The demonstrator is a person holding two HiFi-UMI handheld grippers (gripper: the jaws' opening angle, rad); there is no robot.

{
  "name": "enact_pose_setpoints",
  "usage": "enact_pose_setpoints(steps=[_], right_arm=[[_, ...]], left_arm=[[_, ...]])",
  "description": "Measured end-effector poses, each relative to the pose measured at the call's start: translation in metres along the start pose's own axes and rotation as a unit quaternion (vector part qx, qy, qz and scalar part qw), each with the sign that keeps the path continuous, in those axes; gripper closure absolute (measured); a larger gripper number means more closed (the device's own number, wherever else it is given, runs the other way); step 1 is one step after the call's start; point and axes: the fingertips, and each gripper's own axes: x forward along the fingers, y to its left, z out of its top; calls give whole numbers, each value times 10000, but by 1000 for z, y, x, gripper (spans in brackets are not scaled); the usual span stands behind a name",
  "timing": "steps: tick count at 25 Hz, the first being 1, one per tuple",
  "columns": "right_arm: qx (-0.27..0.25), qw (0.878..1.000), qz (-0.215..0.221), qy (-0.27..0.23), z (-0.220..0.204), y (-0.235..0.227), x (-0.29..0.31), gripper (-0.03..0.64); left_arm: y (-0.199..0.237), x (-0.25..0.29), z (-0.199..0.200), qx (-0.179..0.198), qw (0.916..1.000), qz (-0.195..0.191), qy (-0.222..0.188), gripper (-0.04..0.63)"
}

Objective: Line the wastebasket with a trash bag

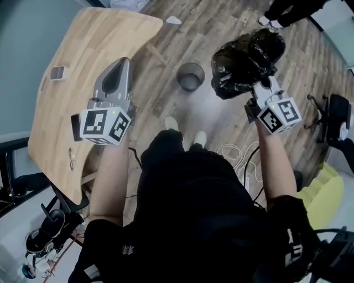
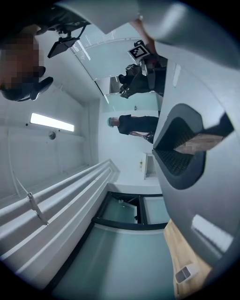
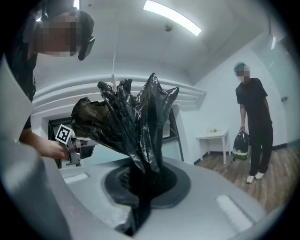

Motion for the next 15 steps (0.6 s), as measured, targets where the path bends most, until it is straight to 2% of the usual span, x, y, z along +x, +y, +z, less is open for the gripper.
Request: enact_pose_setpoints(steps=[3, 8, 12, 15], right_arm=[[85, 10000, -24, -31, -3, -5, 19, 614], [206, 9996, -189, -42, -2, -13, 72, 614], [124, 9999, -27, -80, -16, -10, 118, 615], [119, 9998, -144, 25, -29, -17, 145, 614]], left_arm=[[13, 10, -6, -8, 10000, -49, -17, 590], [56, 57, -22, -150, 9995, -266, 71, 589], [75, 83, -40, -294, 9983, -464, 181, 589], [80, 109, -46, -167, 9972, -705, 196, 589]])
